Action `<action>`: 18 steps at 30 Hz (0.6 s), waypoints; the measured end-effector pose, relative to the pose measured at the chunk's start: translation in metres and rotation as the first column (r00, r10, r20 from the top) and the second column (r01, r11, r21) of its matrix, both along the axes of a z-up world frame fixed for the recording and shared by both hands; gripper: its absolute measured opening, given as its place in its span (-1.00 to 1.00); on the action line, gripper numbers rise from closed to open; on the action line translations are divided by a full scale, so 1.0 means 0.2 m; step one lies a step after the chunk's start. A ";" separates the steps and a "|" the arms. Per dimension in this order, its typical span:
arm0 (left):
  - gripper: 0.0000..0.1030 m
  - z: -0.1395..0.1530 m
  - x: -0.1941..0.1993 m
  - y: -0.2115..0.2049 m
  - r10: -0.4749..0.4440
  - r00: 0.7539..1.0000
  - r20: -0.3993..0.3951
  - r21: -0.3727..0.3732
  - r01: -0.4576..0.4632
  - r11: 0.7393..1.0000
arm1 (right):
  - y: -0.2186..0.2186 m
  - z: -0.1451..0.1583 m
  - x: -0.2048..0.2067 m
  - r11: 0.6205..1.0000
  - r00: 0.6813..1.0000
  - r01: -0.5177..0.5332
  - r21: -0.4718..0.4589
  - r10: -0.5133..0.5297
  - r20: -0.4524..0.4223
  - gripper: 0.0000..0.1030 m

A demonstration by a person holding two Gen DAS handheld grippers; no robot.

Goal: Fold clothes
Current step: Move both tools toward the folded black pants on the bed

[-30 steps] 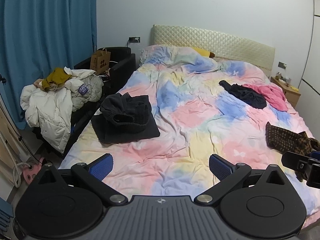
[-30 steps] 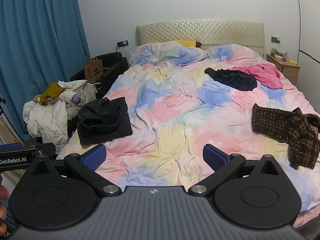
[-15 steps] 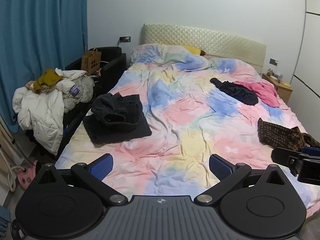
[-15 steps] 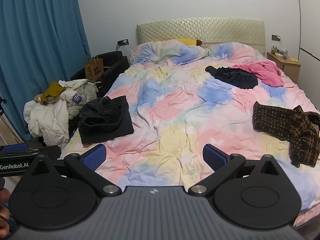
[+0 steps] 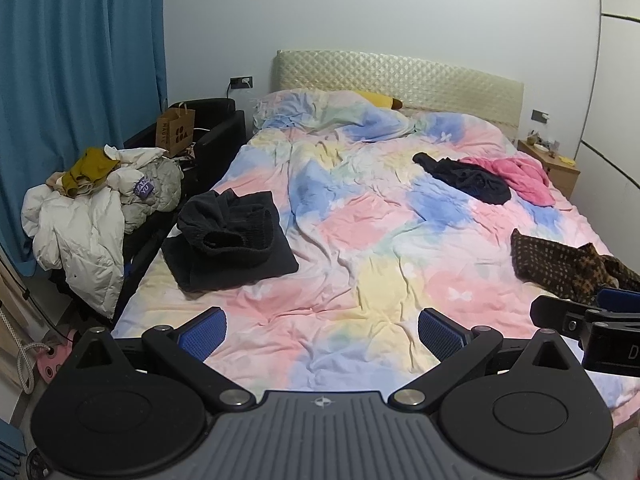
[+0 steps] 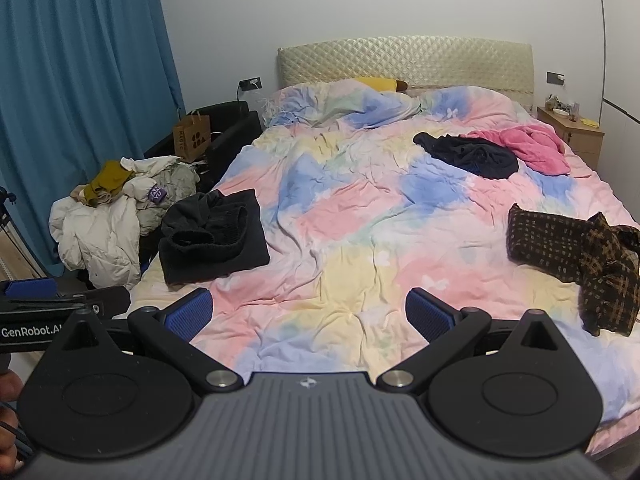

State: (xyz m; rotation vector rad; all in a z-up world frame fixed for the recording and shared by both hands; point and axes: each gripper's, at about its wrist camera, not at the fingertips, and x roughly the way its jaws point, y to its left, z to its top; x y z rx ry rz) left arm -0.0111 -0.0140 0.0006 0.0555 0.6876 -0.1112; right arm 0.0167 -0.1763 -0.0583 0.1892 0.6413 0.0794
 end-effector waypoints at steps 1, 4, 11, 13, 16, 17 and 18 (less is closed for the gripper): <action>1.00 0.00 0.00 0.00 -0.002 1.000 -0.001 0.001 0.002 1.000 | 0.00 0.00 0.00 1.000 1.000 0.000 0.001 0.000 -0.001 1.00; 1.00 -0.01 0.00 -0.01 -0.004 1.000 -0.004 0.005 0.005 1.000 | -0.01 0.00 0.00 1.000 1.000 0.003 0.006 -0.003 -0.005 1.00; 1.00 -0.01 -0.01 -0.01 -0.007 1.000 -0.013 -0.002 0.007 1.000 | -0.03 -0.01 0.00 1.000 1.000 -0.001 0.013 0.001 -0.008 1.00; 1.00 -0.02 -0.01 -0.01 -0.006 1.000 -0.017 -0.005 0.006 1.000 | -0.03 -0.01 0.00 1.000 1.000 -0.003 0.014 0.003 -0.009 1.00; 1.00 -0.02 -0.01 -0.02 -0.005 1.000 -0.020 -0.008 0.005 1.000 | -0.04 -0.02 0.00 1.000 1.000 -0.005 0.019 0.005 -0.012 1.00; 1.00 -0.02 -0.01 -0.02 -0.005 1.000 -0.021 -0.010 0.005 1.000 | -0.05 -0.02 0.00 1.000 1.000 -0.005 0.021 0.006 -0.015 1.00; 1.00 -0.02 -0.01 -0.03 -0.006 1.000 -0.022 -0.012 0.005 1.000 | -0.05 -0.02 0.00 1.000 1.000 -0.007 0.022 0.007 -0.015 1.00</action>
